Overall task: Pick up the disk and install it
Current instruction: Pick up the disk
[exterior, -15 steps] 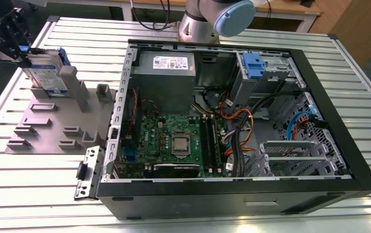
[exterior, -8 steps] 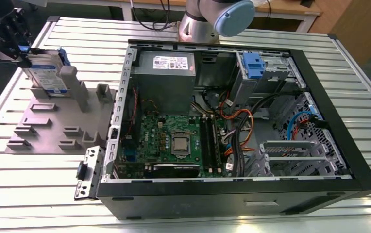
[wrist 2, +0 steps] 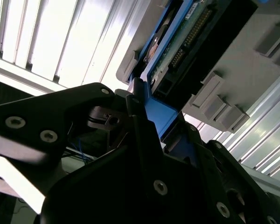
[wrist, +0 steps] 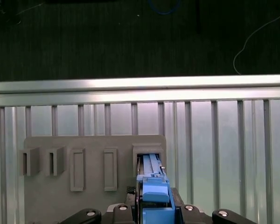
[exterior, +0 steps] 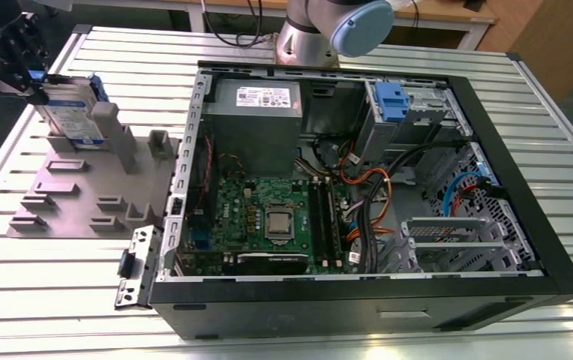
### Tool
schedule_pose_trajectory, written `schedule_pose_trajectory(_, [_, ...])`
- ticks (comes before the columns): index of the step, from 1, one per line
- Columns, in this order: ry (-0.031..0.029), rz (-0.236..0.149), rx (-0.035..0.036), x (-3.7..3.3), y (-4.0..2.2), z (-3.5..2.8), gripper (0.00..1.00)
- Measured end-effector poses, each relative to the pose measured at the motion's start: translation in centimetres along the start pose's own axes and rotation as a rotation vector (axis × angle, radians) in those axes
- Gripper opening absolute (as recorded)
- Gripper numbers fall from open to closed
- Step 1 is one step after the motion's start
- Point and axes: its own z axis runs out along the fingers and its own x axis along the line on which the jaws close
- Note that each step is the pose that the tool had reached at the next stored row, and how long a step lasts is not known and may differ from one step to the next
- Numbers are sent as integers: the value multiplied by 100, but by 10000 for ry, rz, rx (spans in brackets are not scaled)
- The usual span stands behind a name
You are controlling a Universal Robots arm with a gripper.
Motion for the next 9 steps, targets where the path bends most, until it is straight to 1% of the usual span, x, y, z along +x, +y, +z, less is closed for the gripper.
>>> schedule_pose_trajectory(5, [1,46,1,0,0,-2,37])
schedule_pose_trajectory(9, [0,46,1,0,0,-21,37])
